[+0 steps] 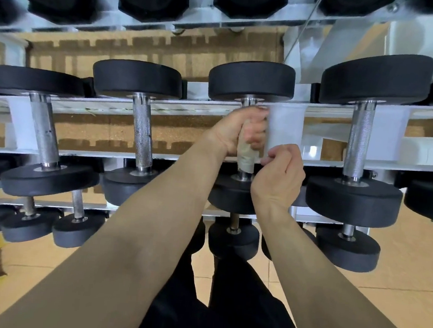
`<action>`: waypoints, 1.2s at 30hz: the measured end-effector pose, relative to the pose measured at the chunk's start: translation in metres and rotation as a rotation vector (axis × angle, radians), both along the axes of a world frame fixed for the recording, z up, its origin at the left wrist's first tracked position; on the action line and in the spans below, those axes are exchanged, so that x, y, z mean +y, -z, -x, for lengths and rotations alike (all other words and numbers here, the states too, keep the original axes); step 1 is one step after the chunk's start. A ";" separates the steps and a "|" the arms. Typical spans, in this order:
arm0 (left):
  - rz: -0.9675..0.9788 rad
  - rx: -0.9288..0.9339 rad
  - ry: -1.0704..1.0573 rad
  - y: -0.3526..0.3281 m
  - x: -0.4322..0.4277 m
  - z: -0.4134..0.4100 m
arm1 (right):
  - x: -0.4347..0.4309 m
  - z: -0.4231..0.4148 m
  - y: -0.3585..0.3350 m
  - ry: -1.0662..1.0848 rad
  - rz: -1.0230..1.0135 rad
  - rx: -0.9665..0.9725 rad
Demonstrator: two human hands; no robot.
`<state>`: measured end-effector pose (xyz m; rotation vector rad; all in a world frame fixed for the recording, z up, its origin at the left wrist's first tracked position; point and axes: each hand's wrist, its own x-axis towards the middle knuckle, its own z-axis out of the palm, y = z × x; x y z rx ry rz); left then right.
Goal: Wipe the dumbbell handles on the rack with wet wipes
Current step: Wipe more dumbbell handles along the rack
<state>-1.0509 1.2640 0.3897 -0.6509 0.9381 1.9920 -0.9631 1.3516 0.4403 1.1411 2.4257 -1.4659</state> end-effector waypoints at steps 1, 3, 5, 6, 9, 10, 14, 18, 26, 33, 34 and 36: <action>0.117 -0.031 -0.033 -0.007 0.002 0.005 | -0.001 0.000 0.000 0.003 -0.001 -0.003; 0.423 -0.058 -0.093 -0.019 0.011 0.008 | -0.003 0.000 -0.002 0.011 -0.008 -0.005; 0.692 -0.043 -0.172 -0.029 0.024 0.008 | -0.002 0.000 -0.002 0.018 -0.020 0.019; 0.816 -0.016 -0.200 -0.030 0.030 0.005 | -0.001 -0.001 0.000 0.023 -0.020 0.031; 1.089 0.036 -0.145 -0.028 0.041 -0.002 | 0.002 -0.002 0.003 0.047 -0.001 0.071; 1.134 0.044 -0.117 -0.026 0.042 -0.005 | 0.002 -0.002 0.004 0.042 -0.007 0.075; 1.080 0.092 0.029 -0.019 0.036 -0.010 | -0.001 -0.003 0.001 0.008 0.006 0.094; 0.622 0.042 -0.016 -0.013 0.016 -0.017 | -0.002 -0.001 -0.001 -0.001 0.006 0.038; -0.092 -0.004 0.032 0.009 -0.002 -0.012 | -0.001 0.000 0.000 -0.040 -0.022 -0.008; 0.661 -0.054 -0.131 -0.023 0.021 0.007 | -0.003 -0.002 -0.002 -0.012 -0.022 -0.002; 0.799 -0.035 -0.180 -0.026 0.027 0.007 | -0.003 -0.002 -0.002 -0.006 -0.021 0.006; 0.996 0.021 -0.236 -0.023 0.035 0.005 | -0.003 -0.003 0.000 0.005 -0.012 0.030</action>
